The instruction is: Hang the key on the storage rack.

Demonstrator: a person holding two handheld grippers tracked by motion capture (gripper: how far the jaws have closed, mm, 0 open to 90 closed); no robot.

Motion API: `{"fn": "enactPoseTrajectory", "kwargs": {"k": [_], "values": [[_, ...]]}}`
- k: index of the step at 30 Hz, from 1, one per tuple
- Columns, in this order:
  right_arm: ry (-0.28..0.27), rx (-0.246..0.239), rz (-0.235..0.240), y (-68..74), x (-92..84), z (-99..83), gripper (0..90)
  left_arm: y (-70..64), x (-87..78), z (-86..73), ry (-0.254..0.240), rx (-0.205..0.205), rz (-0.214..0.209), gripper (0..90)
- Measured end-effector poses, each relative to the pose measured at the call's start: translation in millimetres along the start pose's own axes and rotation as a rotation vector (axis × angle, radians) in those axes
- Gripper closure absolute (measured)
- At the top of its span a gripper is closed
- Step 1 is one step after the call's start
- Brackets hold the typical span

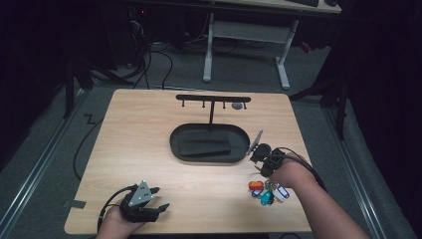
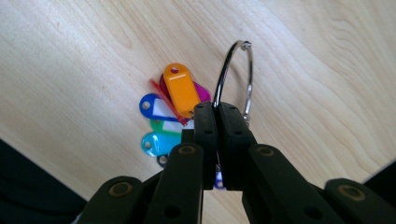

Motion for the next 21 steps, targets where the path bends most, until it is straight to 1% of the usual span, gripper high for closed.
{"fn": "enactPoseTrajectory", "kwargs": {"k": [4, 6, 7, 10, 12, 13, 15, 21], "values": [[-0.009, 0.004, -0.009, -1.4, -15.1, -2.2, 87.8, -0.2, 0.6, 0.0, 0.001, 0.005, -0.002, 35.9], [-0.016, 0.0, 0.005, -2.4, -21.0, -3.5, 87.8, -0.4, 0.8, 0.0, 0.001, 0.005, -0.003, 35.9], [-0.013, -0.006, 0.002, -2.8, -23.4, -4.0, 87.9, -0.4, 0.9, -0.1, 0.002, 0.006, -0.003, 35.9], [-0.012, -0.002, 0.002, -3.3, -29.6, -5.1, 88.0, -0.2, 0.7, -0.3, 0.002, 0.006, -0.003, 35.9], [-0.008, -0.006, 0.012, -5.0, -35.8, -6.1, 88.0, 0.2, 0.3, -0.3, 0.004, 0.007, -0.004, 35.9], [-0.009, 0.0, 0.021, -5.2, -38.8, -6.3, 88.0, 0.3, 0.5, -0.4, 0.003, 0.005, -0.004, 35.9], [-0.018, -0.002, 0.027, -6.3, -43.9, -6.7, 88.0, 0.1, 1.1, -0.3, 0.001, 0.003, -0.005, 35.9], [-0.036, 0.024, 0.047, -9.8, -60.8, -5.8, 88.1, -1.7, 1.8, 0.0, 0.003, 0.009, -0.008, 35.9]]}}
Point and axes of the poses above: each handheld gripper's, and its own axes: x roughly forward along the jaws, z roughly out of its top, y roughly to its left, the point moved 2 cm from there along x, roughly forward along the jaws, and after that the axes turned 7 degrees about -y, right-handed, at the moved point
